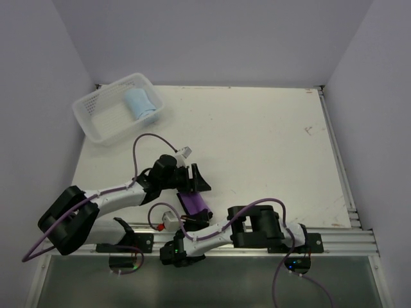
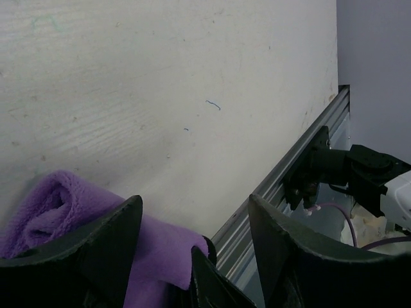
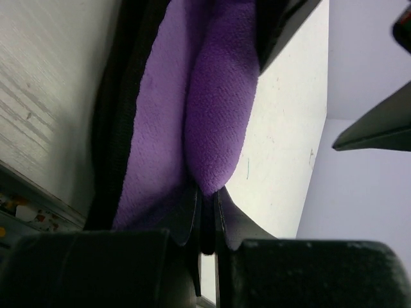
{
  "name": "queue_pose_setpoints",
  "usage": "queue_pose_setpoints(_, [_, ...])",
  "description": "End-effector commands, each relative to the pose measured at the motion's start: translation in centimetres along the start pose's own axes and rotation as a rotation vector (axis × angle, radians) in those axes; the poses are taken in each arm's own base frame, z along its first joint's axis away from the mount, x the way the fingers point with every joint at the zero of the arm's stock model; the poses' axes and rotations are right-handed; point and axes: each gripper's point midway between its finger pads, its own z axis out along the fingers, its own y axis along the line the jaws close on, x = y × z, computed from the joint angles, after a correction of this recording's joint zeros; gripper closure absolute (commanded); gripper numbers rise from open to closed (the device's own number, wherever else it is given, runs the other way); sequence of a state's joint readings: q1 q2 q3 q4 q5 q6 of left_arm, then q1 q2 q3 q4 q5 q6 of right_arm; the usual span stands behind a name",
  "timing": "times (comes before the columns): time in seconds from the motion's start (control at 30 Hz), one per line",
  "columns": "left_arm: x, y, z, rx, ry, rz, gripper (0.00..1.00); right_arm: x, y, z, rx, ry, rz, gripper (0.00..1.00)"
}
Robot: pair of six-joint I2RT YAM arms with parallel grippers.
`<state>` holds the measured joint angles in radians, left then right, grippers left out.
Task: Roll the towels
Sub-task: Roll the towel
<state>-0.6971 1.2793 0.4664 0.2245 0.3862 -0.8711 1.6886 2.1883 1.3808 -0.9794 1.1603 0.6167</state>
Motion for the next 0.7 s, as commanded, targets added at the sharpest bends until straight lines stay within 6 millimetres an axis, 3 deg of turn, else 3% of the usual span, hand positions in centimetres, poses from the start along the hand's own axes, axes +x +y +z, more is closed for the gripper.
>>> queue_pose_setpoints(0.0, [1.0,0.7,0.3,0.007,0.015,0.006,0.30,-0.9,-0.8,-0.5,0.015,-0.020,-0.001,1.00])
queue_pose_setpoints(0.33, [2.3,4.9,-0.1,-0.108,-0.039,0.002,0.30,-1.3,-1.5,-1.3,-0.009,-0.032,0.081,0.79])
queue_pose_setpoints(0.57, [3.1,7.5,-0.6,-0.155,-0.102,-0.012,0.30,-1.7,-1.8,-2.2,-0.101,-0.045,0.208,0.56])
queue_pose_setpoints(0.67, [3.1,8.2,-0.7,-0.176,-0.123,-0.017,0.30,-1.8,-1.6,-2.5,-0.137,-0.050,0.243,0.53])
